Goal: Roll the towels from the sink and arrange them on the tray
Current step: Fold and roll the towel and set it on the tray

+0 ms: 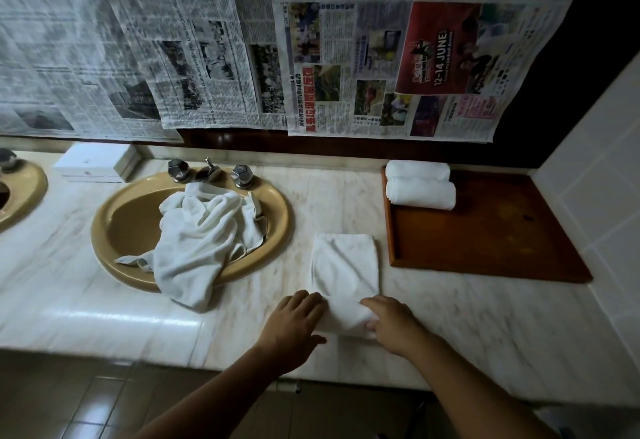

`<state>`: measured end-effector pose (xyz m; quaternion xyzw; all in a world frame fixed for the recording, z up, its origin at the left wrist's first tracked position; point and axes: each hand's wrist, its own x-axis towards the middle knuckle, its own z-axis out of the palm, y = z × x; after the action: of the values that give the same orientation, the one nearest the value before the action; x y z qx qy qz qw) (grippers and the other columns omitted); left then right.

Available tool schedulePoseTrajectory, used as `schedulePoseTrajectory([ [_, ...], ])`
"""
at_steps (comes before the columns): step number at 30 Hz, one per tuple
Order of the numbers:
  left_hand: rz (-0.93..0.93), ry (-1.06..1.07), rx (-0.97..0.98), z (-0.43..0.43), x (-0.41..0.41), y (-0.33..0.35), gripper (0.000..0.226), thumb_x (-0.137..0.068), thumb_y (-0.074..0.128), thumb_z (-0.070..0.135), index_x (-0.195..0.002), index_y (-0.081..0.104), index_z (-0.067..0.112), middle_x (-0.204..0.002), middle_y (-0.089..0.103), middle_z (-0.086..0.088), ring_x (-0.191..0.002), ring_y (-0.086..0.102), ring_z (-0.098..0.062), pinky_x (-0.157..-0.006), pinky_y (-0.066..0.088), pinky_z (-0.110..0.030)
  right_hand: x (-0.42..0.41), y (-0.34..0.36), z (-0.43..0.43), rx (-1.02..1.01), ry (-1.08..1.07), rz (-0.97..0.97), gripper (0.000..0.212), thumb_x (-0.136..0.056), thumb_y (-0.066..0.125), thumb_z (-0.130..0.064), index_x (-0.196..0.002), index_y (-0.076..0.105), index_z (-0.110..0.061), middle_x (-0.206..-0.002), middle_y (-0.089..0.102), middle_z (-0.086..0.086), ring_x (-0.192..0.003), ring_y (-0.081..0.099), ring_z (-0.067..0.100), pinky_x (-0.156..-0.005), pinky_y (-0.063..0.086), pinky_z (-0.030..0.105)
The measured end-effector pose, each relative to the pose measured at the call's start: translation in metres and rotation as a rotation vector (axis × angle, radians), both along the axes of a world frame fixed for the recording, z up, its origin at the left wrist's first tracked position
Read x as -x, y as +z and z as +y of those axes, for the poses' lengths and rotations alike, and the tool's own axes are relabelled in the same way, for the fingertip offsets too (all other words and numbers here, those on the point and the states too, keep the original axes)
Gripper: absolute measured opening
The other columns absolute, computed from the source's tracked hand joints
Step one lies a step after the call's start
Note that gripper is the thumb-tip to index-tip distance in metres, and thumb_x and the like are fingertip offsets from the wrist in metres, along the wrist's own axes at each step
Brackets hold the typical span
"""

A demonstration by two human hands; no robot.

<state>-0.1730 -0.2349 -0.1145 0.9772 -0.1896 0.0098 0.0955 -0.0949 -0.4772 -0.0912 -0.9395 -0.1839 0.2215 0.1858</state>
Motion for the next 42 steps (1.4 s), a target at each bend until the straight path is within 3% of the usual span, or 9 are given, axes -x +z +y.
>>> schedulePoseTrajectory([
  [4,0.032,-0.013,-0.099,-0.001,-0.006,-0.001,0.087,-0.065,0.083,0.059,-0.137,0.053,0.02,-0.136,0.054,0.002,-0.118,0.053,-0.023,-0.092,0.054,-0.036,-0.004,-0.005,-0.001,-0.058,0.02,0.02,0.045,-0.099,0.058,-0.017,-0.143,0.05,-0.024,-0.149,0.044,-0.001,-0.131,0.048,0.021,-0.109,0.042,0.033],
  [8,0.06,0.001,-0.097,0.001,-0.022,-0.001,0.075,-0.066,0.085,0.047,-0.131,0.056,0.022,-0.126,0.059,0.003,-0.108,0.057,-0.022,-0.085,0.056,-0.037,0.004,-0.015,0.0,0.042,-0.009,-0.066,0.046,-0.101,0.051,-0.026,-0.146,0.04,-0.031,-0.146,0.024,-0.002,-0.133,0.032,0.022,-0.11,0.035,0.039],
  [11,0.115,0.012,-0.076,0.001,-0.031,0.0,0.064,-0.072,0.081,0.042,-0.128,0.057,0.022,-0.123,0.062,0.0,-0.105,0.059,-0.026,-0.083,0.055,-0.039,0.014,-0.012,0.001,0.091,-0.017,-0.17,0.056,-0.1,0.05,-0.031,-0.152,0.028,-0.03,-0.145,0.027,-0.001,-0.131,0.032,0.023,-0.107,0.035,0.042],
  [15,0.213,0.045,-0.055,-0.003,-0.042,0.011,0.052,-0.088,0.069,0.035,-0.136,0.055,0.02,-0.129,0.059,-0.003,-0.115,0.053,-0.028,-0.091,0.048,-0.039,0.034,-0.02,-0.008,0.046,-0.01,-0.294,0.066,-0.083,0.066,-0.024,-0.145,0.043,-0.025,-0.142,0.044,0.0,-0.128,0.046,0.025,-0.103,0.043,0.038],
  [18,0.29,0.082,-0.029,-0.003,-0.053,0.013,0.046,-0.092,0.067,0.035,-0.135,0.056,0.023,-0.128,0.06,-0.003,-0.118,0.052,-0.026,-0.095,0.047,-0.037,0.041,-0.026,-0.012,0.093,-0.001,-0.259,0.071,-0.087,0.062,-0.032,-0.152,0.034,-0.027,-0.158,0.031,-0.002,-0.143,0.032,0.022,-0.114,0.034,0.041],
  [30,0.652,0.206,0.092,0.001,-0.074,0.014,0.045,-0.101,0.056,0.034,-0.139,0.055,0.011,-0.135,0.055,-0.015,-0.128,0.052,-0.034,-0.108,0.039,-0.041,0.016,-0.01,-0.003,0.144,0.076,-0.22,0.057,-0.091,0.061,-0.026,-0.145,0.041,-0.029,-0.144,0.042,-0.007,-0.127,0.043,0.02,-0.103,0.04,0.035],
  [34,0.453,0.233,0.036,0.003,-0.06,0.011,0.05,-0.095,0.052,0.036,-0.144,0.05,0.025,-0.136,0.049,-0.005,-0.126,0.046,-0.035,-0.103,0.043,-0.045,0.002,-0.005,-0.002,0.135,0.093,-0.15,0.054,-0.093,0.062,-0.029,-0.144,0.043,-0.03,-0.14,0.044,-0.007,-0.123,0.047,0.021,-0.101,0.044,0.037],
  [38,0.028,0.11,0.025,-0.006,-0.033,0.014,0.049,-0.09,0.057,0.031,-0.139,0.052,0.024,-0.132,0.057,0.0,-0.12,0.053,-0.027,-0.099,0.048,-0.04,-0.009,0.0,0.0,0.123,0.077,-0.062,0.047,-0.094,0.061,-0.028,-0.139,0.048,-0.031,-0.135,0.045,-0.008,-0.12,0.05,0.021,-0.098,0.047,0.036],
  [42,-0.124,0.008,0.016,-0.009,-0.011,-0.002,0.043,-0.097,0.052,0.035,-0.136,0.057,0.018,-0.131,0.062,-0.002,-0.116,0.061,-0.023,-0.096,0.052,-0.037,-0.018,0.004,0.001,0.086,0.079,0.053,0.039,-0.095,0.055,-0.025,-0.134,0.054,-0.029,-0.138,0.046,-0.006,-0.114,0.054,0.021,-0.098,0.048,0.036],
])
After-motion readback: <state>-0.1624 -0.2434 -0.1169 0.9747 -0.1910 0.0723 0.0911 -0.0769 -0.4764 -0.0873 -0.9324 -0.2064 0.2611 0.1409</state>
